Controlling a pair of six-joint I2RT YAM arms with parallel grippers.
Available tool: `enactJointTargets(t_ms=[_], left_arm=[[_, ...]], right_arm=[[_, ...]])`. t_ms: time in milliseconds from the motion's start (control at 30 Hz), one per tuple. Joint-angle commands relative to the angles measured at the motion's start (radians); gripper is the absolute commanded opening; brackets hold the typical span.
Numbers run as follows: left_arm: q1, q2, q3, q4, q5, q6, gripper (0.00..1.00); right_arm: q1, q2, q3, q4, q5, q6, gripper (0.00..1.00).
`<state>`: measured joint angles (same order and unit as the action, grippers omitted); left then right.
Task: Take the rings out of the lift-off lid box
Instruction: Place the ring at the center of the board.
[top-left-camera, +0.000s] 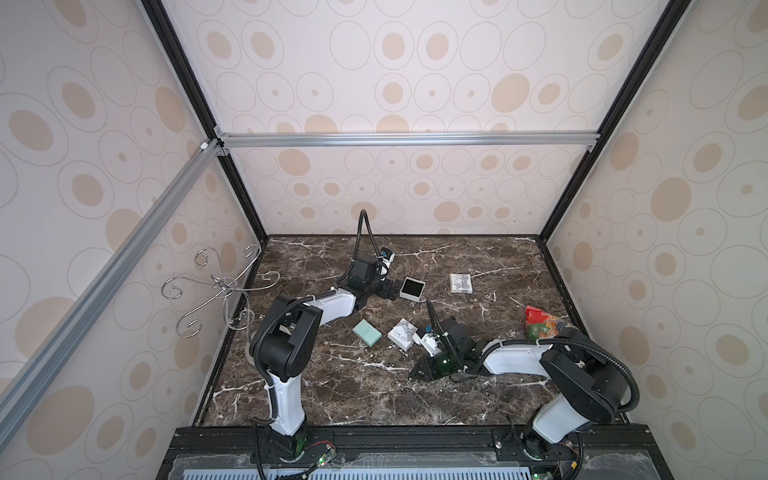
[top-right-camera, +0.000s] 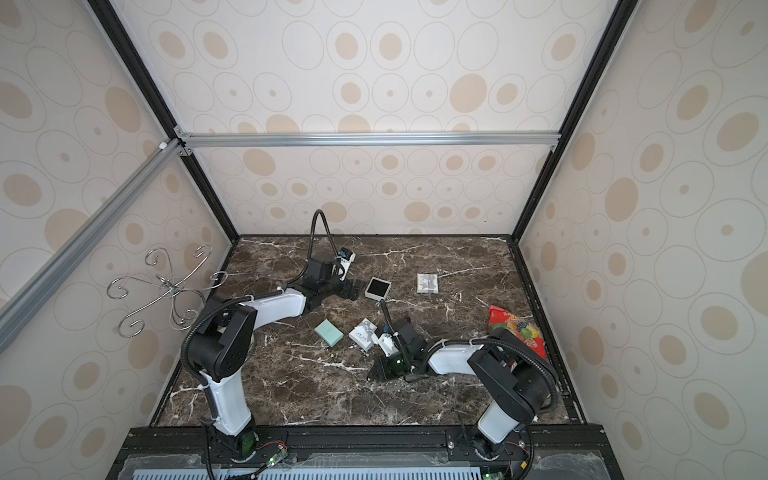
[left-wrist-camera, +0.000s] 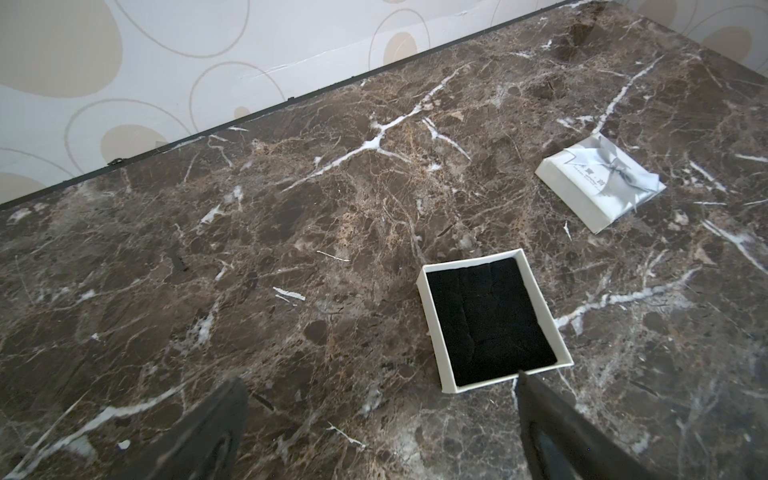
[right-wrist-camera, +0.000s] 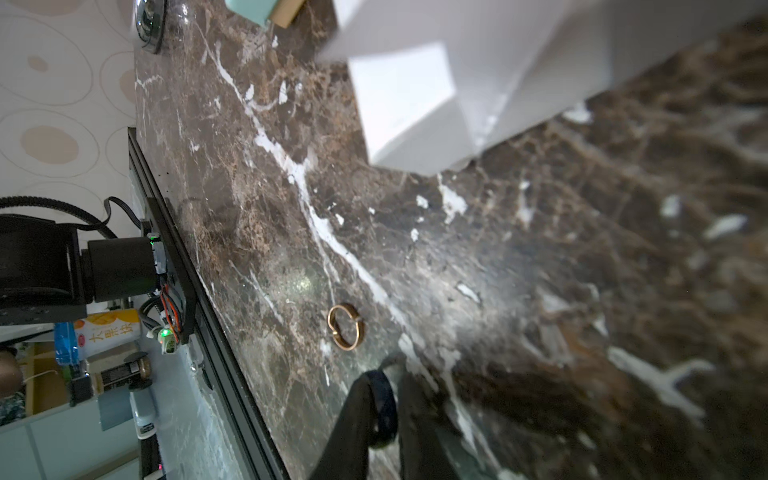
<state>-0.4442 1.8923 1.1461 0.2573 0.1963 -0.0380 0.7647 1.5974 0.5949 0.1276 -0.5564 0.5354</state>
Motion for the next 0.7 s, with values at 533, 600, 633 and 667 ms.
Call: enactJointTargets(t_ms=[533,600,633,667], left_arm=[[-0.002,0.010,0.014,0.000,-0.007,0.009,1.00],[-0.002,0.017,0.013,0.000,-0.008,0.007,1.00],[-0.002,0.020,0.014,0.001,-0.006,0.006,1.00],[-0.002,0.025,0.017,-0.003,-0.007,0.006,1.00]], right_arm=[[-0.214,-0.257,0.393,-0.614,0.355,-0.309,1.00],[-0.287,-0.208,0.449,-0.622,0.387,-0.325,1.00],[-0.320,-0.166,0.487,-0.631,0.414,-0.336,1.00],[-0.343,-0.122,0.522,-0.646,0.444,-0.346,1.00]])
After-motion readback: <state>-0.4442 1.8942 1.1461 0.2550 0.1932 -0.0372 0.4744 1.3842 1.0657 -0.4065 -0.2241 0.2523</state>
